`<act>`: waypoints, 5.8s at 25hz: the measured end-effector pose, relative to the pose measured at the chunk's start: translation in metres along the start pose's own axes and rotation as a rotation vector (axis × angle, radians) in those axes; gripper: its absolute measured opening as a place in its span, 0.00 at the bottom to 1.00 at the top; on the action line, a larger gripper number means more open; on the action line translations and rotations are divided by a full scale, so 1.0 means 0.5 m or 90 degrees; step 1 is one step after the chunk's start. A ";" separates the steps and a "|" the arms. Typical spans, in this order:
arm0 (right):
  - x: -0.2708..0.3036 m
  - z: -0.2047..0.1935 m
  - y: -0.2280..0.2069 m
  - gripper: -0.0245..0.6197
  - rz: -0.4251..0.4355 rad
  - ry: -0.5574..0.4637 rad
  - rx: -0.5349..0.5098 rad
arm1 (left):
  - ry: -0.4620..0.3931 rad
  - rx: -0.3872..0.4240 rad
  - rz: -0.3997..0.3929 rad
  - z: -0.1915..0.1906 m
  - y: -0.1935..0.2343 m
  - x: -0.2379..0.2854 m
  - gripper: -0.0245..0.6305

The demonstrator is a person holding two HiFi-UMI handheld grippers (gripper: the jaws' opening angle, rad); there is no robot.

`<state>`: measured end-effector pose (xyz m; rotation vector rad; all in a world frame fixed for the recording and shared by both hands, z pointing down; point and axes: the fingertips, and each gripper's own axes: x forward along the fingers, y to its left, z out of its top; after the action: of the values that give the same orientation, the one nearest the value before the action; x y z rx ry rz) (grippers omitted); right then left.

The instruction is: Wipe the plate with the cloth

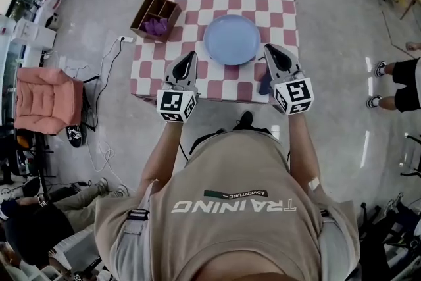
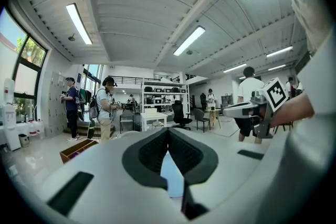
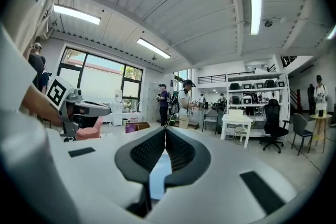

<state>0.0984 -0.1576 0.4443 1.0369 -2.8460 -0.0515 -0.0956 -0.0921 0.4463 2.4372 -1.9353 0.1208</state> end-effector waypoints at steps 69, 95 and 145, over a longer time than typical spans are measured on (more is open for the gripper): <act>-0.068 -0.378 -0.187 0.07 -0.233 0.270 0.095 | 0.037 -0.043 -0.120 -0.033 0.099 0.291 0.06; -0.089 -0.518 -0.138 0.50 -0.294 0.402 0.162 | 0.036 -0.038 -0.120 -0.035 0.153 0.269 0.06; 0.294 -0.421 -0.038 0.22 0.020 0.457 0.046 | 0.019 -0.064 0.079 -0.061 0.278 0.048 0.06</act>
<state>0.0231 -0.2652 0.6661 0.8029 -2.2153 0.3538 -0.2268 -0.1448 0.4750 2.2400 -2.0276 0.0616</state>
